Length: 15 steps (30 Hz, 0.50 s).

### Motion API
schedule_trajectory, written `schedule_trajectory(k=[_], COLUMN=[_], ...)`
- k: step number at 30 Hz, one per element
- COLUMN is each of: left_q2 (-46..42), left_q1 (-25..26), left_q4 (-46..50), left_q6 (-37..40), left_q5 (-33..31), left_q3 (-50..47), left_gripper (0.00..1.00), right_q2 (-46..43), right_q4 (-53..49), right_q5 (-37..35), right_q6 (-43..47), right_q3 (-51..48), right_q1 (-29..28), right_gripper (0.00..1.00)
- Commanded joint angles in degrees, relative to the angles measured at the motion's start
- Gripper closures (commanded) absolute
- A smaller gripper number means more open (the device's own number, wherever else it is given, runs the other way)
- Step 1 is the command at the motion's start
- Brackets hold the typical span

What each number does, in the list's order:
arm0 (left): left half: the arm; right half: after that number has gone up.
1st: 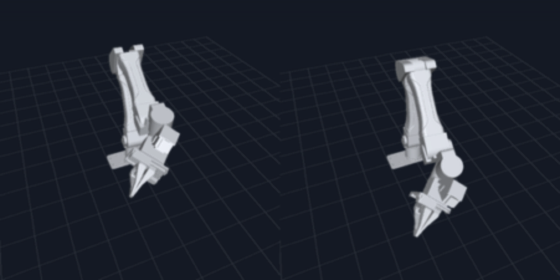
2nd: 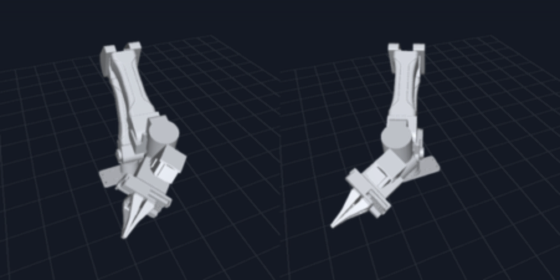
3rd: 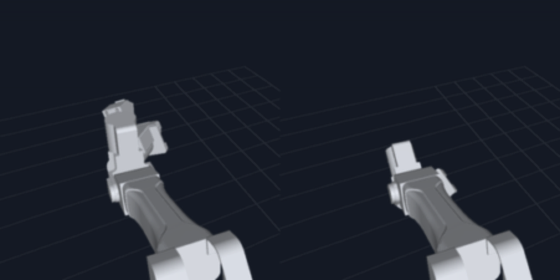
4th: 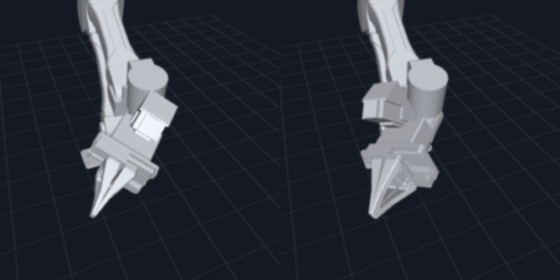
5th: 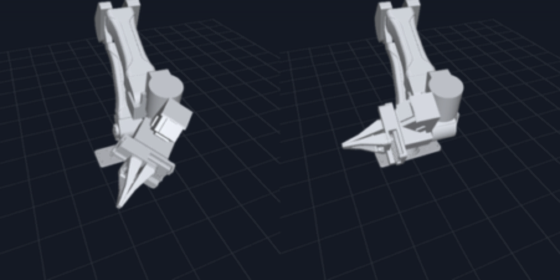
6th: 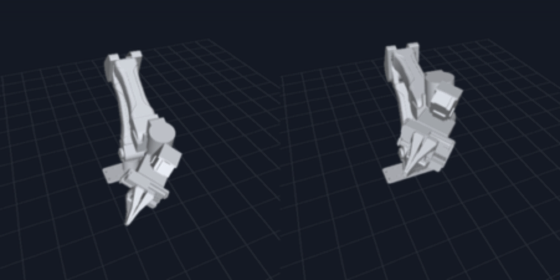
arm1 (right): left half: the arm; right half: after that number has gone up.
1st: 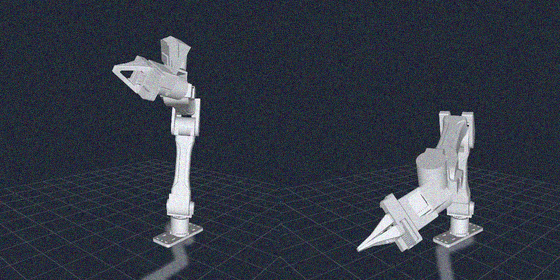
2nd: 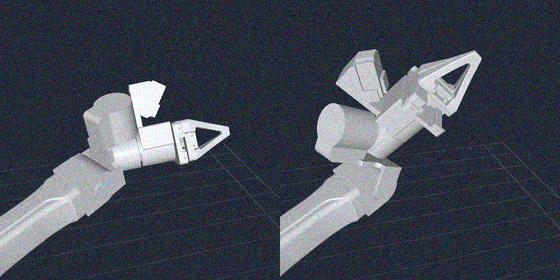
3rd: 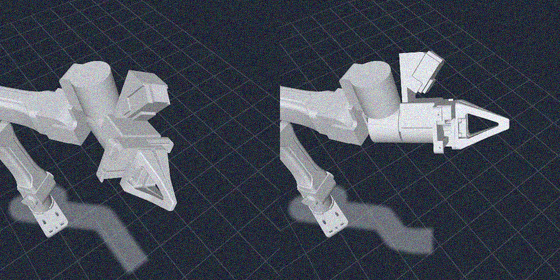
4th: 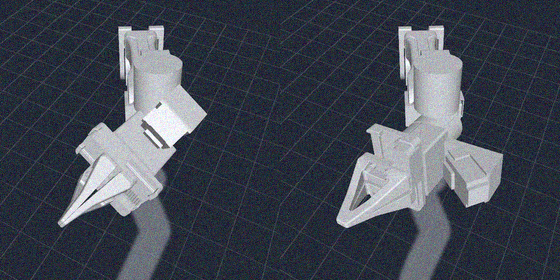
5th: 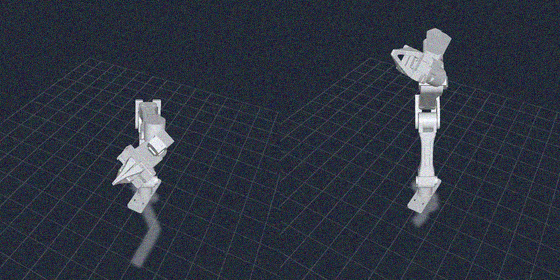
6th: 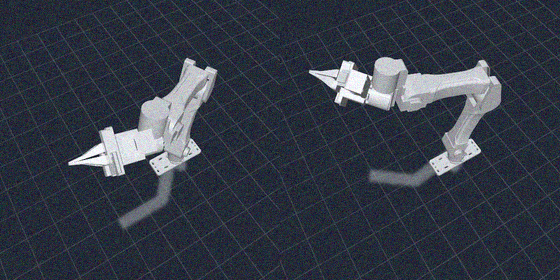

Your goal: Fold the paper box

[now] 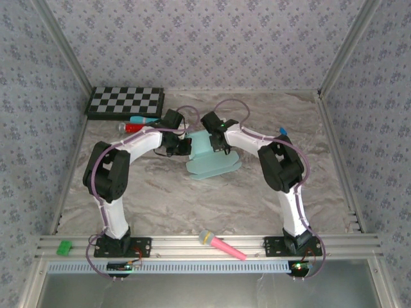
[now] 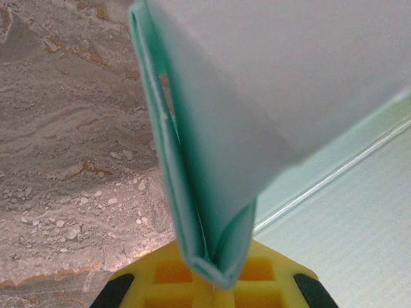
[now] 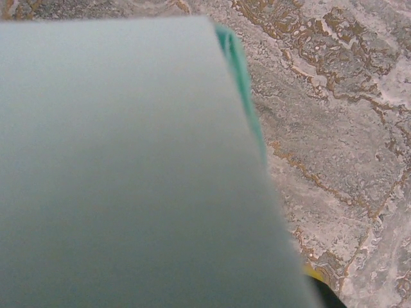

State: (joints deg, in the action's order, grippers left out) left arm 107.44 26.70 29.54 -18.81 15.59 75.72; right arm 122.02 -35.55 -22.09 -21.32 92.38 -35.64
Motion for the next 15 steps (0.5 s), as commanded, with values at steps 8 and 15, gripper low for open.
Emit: schedule_trajectory(k=[8,15], left_q2=[-0.2,-0.2], left_q1=[-0.4,-0.2], left_q4=[2.7,2.5], left_q6=[-0.5,-1.4], left_q5=[-1.2,-1.0], left_q3=[1.5,1.7], left_gripper=[1.0,1.0], right_q2=[2.6,-2.7], right_q4=[-5.0,-0.6], right_q5=[-7.0,-2.5], right_q6=[0.4,2.6], right_q3=[-1.0,-3.0], right_q1=[1.8,0.6], right_gripper=[0.97,0.69])
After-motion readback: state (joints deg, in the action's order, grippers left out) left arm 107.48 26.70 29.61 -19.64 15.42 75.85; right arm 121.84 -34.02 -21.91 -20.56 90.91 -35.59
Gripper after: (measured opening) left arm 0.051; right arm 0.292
